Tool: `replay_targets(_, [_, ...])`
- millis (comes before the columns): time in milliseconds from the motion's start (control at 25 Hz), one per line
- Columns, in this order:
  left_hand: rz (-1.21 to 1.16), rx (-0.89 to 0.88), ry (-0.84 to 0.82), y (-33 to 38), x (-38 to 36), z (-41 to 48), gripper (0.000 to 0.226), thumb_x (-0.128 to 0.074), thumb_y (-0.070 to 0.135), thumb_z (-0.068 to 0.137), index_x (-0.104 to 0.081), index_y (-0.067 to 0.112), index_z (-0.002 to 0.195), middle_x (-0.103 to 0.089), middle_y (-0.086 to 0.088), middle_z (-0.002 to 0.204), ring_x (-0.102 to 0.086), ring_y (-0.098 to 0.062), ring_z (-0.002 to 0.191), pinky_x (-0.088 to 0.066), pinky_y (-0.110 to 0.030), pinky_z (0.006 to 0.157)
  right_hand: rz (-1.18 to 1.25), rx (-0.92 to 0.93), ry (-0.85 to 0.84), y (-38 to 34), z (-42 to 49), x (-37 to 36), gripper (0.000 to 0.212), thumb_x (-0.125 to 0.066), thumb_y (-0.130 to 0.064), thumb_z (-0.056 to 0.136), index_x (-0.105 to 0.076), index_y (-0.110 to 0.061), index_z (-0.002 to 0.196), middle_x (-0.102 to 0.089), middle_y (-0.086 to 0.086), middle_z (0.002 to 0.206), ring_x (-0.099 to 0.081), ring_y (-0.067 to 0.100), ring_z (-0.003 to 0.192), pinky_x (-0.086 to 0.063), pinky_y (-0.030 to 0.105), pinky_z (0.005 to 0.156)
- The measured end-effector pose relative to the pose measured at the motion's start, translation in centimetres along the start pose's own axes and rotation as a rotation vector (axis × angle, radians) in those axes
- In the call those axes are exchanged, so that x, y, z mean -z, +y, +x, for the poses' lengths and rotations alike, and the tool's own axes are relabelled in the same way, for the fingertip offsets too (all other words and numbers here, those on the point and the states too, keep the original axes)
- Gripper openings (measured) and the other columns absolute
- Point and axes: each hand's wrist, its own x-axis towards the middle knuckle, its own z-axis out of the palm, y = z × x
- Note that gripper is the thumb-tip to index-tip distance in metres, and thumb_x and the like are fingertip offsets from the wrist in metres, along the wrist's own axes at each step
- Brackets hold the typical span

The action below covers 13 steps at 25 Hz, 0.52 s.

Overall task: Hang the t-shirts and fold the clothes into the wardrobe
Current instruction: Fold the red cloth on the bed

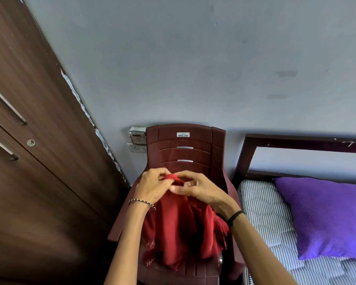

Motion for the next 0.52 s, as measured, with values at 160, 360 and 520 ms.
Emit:
replay_targets(160, [0.177,-0.053,0.265,0.0,-0.7,0.3,0.011,-0.064,0.033,0.079,-0.064,0.023,0.075,-0.059,0.004,0.058,-0.061,-0.02,0.066,-0.045,-0.03,0.059,-0.025,0.09,0.244,0.3,0.3,0.0,0.03,-0.075,-0.037,0.089,-0.069,-0.01,0.079,-0.05,-0.002,0.061,-0.039,0.012,0.062,-0.027,0.031,0.058])
replay_targets(360, [0.299,0.19,0.217,-3.5,-1.4,-0.5,0.009,-0.063,0.019,0.086,-0.063,0.018,0.077,-0.067,-0.01,0.077,-0.063,-0.034,0.083,-0.042,-0.031,0.064,0.43,0.075,0.64,0.3,0.1,1.9,0.024,-0.065,-0.014,0.095,-0.064,-0.018,0.071,-0.048,-0.001,0.057,-0.043,0.01,0.056,-0.039,0.028,0.061])
replay_targets(520, [-0.343,0.351,0.146,-4.7,-1.2,-0.3,0.028,-0.056,0.002,0.083,-0.064,0.016,0.06,-0.059,-0.004,0.06,-0.057,-0.023,0.067,-0.054,-0.029,0.062,0.324,-0.111,0.793,2.4,0.1,3.3,0.021,-0.07,-0.028,0.087,-0.068,-0.022,0.066,-0.062,-0.003,0.058,-0.051,0.017,0.06,-0.041,0.037,0.068])
